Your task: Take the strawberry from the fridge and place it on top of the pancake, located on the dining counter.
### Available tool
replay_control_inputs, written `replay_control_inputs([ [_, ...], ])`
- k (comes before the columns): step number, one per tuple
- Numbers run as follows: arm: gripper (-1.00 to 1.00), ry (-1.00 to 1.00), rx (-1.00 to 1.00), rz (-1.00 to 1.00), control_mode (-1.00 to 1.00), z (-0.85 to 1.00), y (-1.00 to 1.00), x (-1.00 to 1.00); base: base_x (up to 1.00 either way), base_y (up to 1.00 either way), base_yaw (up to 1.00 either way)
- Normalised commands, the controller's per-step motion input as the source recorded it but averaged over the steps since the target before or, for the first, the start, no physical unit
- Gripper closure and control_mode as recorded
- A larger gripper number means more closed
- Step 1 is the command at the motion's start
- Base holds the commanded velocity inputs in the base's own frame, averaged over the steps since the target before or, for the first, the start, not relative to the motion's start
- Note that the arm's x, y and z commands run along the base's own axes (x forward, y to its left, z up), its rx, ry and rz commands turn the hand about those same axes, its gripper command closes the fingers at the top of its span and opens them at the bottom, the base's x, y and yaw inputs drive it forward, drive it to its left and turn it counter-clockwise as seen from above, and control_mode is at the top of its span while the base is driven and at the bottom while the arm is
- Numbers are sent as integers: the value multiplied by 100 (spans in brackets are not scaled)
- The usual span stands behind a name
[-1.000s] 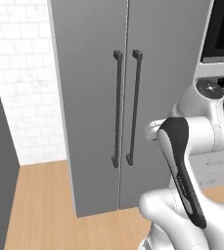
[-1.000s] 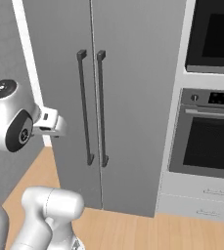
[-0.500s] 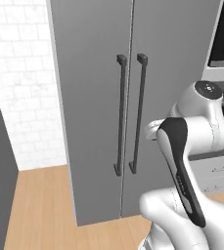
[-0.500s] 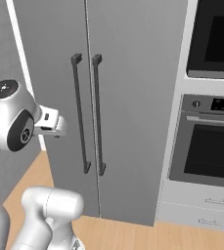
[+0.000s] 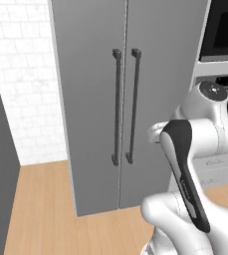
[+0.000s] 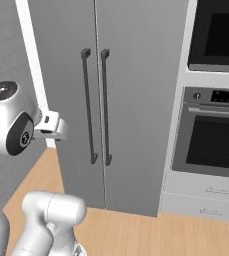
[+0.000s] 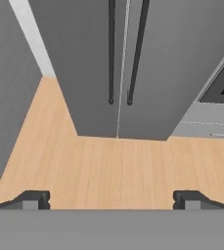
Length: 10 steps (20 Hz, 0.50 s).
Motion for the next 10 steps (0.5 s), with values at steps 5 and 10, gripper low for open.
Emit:
replay_control_inputs([
  [5, -100, 0, 0, 0, 100, 0, 0, 0, 38, -2, 0],
  [10, -100, 1, 0, 0, -100, -1, -4, 13, 2, -8, 0],
])
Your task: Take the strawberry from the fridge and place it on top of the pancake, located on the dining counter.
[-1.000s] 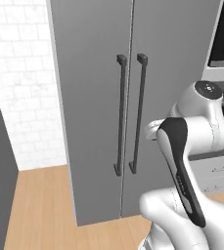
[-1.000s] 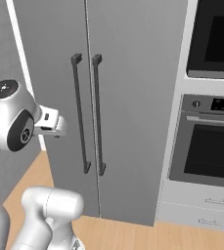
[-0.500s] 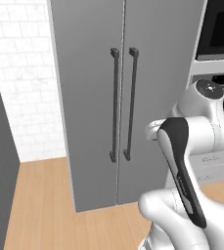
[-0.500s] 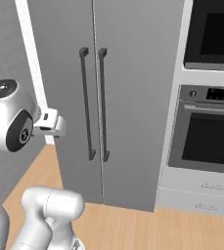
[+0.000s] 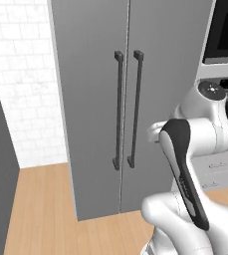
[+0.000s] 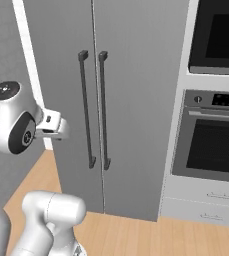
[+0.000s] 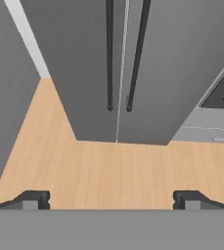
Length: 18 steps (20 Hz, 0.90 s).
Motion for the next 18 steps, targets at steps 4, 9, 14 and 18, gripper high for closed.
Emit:
replay_control_inputs([
  [4, -100, 2, 3, 6, -100, -1, -51, 100, 0, 0, 0],
  [9, -100, -1, 1, 2, -100, -1, -35, 100, 0, 0, 0],
  [14, -100, -11, 0, 0, -100, -20, 0, 100, 0, 0, 0],
  [18, -100, 0, 0, 0, -100, -8, -4, 91, 0, 0, 0],
])
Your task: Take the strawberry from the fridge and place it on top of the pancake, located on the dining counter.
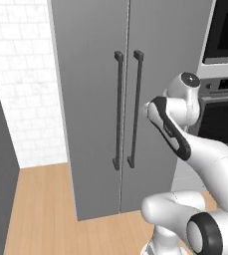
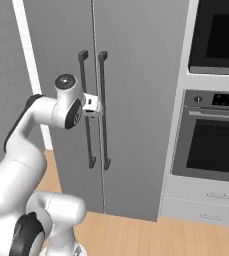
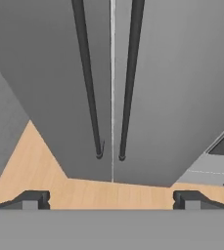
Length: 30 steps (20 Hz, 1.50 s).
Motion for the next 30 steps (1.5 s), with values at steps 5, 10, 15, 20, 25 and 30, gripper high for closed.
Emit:
replay_control_inputs([
  [5, -100, 0, 0, -1, -100, -4, 0, 77, 0, 0, 0],
  [10, -100, 1, 0, 0, -100, -12, -5, 81, 0, 0, 0],
  [15, -100, 0, 0, 0, -100, -30, -10, 65, 0, 0, 0],
  [20, -100, 0, 0, 0, -100, -28, -2, 62, 0, 0, 0],
  [25, -100, 0, 0, 0, -100, -23, 0, 63, 0, 0, 0],
  [30, -100, 0, 0, 0, -100, -21, -2, 55, 0, 0, 0],
])
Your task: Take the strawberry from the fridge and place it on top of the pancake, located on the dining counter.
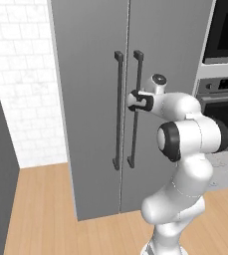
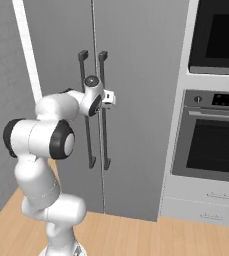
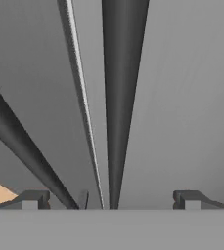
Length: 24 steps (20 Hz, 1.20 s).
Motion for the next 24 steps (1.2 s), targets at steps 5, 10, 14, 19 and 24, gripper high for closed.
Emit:
replay_control_inputs([
  [5, -100, 0, 0, 0, -100, -25, -1, 49, 0, 0, 0],
  [10, -100, 0, 0, 0, -100, -23, 0, 53, 0, 0, 0],
  [14, -100, 0, 0, 0, -100, -26, 0, 51, 0, 0, 0],
  [19, 100, -6, 0, 0, -100, -37, 0, 50, 0, 0, 0],
  [24, 100, -8, 0, -7, -100, -48, -13, 49, 0, 0, 0],
])
